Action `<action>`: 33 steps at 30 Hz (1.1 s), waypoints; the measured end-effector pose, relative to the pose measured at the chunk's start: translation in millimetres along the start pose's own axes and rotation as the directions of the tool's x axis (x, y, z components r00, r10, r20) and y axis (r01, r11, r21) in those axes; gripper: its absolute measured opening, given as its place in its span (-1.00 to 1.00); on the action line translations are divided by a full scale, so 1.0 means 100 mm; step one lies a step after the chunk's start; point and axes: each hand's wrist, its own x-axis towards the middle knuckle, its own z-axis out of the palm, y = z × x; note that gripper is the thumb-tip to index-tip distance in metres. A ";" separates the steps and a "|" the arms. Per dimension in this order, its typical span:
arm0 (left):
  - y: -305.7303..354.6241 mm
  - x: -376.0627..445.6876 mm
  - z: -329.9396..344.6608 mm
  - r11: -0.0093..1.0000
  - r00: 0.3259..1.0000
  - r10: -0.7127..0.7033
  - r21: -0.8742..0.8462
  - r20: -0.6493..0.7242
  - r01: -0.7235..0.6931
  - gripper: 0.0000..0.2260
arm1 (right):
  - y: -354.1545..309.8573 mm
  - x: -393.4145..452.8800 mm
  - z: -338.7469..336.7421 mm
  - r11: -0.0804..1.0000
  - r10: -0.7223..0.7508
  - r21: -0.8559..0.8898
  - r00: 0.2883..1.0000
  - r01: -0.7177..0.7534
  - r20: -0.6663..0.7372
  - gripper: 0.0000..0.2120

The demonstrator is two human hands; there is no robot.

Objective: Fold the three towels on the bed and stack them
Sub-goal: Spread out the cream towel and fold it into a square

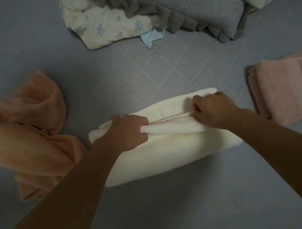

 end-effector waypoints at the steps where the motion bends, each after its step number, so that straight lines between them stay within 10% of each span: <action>1: -0.02 -0.01 -0.05 1.000 0.999 0.007 -0.001 -0.044 -0.007 -0.93 | 0.04 -0.01 -0.07 0.999 0.015 0.046 1.000 -0.014 -0.022 -0.80; 5: -0.08 0.07 -0.19 0.998 0.964 0.015 -0.058 -0.267 -0.031 -0.82 | 0.21 0.13 -0.36 0.978 0.070 0.205 0.990 -0.044 -0.124 -0.93; 11: -0.12 0.33 0.00 0.987 0.974 -0.158 -0.067 -0.162 0.149 -0.75 | 0.02 0.32 -0.10 0.982 0.158 0.127 0.979 -0.141 -0.129 -0.72; 15: -0.18 0.24 0.05 0.987 0.928 -0.159 -0.048 -0.338 0.152 -0.66 | 0.06 0.06 0.04 0.930 0.255 0.354 0.864 -0.097 -0.434 -0.68; 18: -0.41 0.08 0.02 0.962 0.871 -0.274 -0.113 -0.407 0.250 -0.58 | 0.27 -0.15 0.13 0.771 0.427 0.617 0.847 -0.158 -0.317 -0.56; 22: -0.71 -0.10 0.07 0.796 0.754 -0.533 -0.528 -0.383 0.295 -0.51 | 0.56 -0.27 0.29 0.292 0.445 0.930 0.893 -0.223 0.075 -0.37; 28: -0.90 -0.18 0.23 0.384 0.754 -0.651 -0.895 -0.088 0.228 -0.60 | 0.57 0.03 0.36 0.320 0.509 0.918 0.860 -0.234 0.042 -0.56; 33: -0.88 -0.36 0.28 0.272 0.662 -0.720 -0.962 -0.207 -0.006 -0.64 | 0.55 -0.08 0.24 0.376 0.557 0.922 0.817 -0.092 -0.146 -0.92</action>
